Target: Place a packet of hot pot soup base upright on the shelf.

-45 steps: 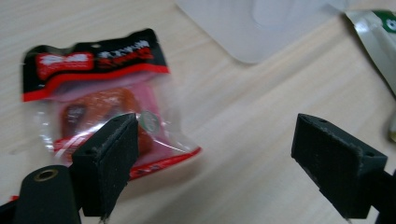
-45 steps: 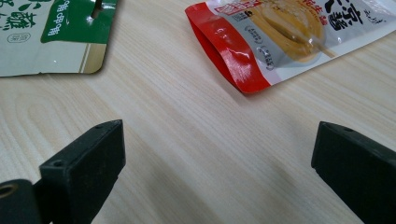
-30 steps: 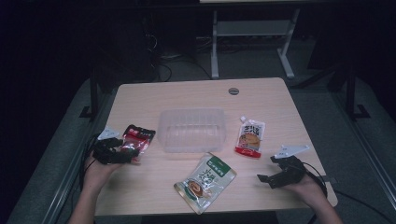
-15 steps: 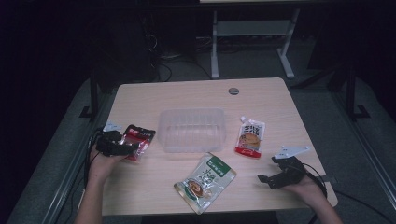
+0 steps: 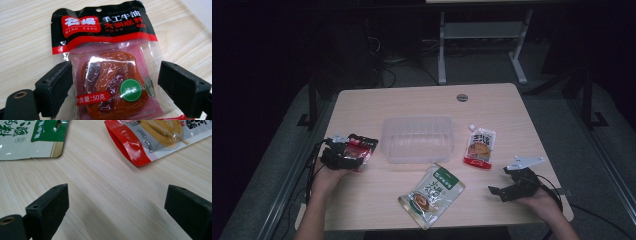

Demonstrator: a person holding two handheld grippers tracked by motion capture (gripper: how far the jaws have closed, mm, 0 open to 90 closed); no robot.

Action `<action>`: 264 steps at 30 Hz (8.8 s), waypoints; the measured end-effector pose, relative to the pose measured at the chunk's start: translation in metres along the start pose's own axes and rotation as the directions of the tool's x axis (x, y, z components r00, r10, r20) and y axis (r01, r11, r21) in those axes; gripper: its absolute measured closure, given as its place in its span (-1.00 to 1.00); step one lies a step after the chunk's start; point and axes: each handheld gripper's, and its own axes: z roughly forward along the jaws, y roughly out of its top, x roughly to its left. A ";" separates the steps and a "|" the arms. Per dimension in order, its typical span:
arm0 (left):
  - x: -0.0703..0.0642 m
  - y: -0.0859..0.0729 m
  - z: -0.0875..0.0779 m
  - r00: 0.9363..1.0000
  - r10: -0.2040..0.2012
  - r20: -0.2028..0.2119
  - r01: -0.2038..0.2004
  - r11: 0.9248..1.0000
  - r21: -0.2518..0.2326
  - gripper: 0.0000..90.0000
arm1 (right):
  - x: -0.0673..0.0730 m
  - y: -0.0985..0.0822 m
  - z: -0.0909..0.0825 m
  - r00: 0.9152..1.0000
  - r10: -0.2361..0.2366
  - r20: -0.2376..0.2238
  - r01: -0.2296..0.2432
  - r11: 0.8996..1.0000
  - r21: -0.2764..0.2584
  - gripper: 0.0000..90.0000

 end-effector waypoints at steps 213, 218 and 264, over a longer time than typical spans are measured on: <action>-0.203 0.029 -0.051 0.681 0.569 0.460 -0.489 0.822 -0.293 -0.06 | 0.073 0.099 0.041 0.815 -0.006 -0.580 -0.079 0.990 -0.120 1.00; -0.205 0.028 -0.050 0.685 0.568 0.456 -0.487 0.823 -0.294 -0.06 | 0.074 0.100 0.038 0.807 -0.021 -0.590 -0.077 0.987 -0.141 1.00; -0.110 -0.015 -0.058 0.852 0.300 0.429 -0.271 0.954 -0.130 -0.07 | 0.060 0.150 -0.007 0.852 -0.107 -0.513 -0.076 0.944 -0.322 1.00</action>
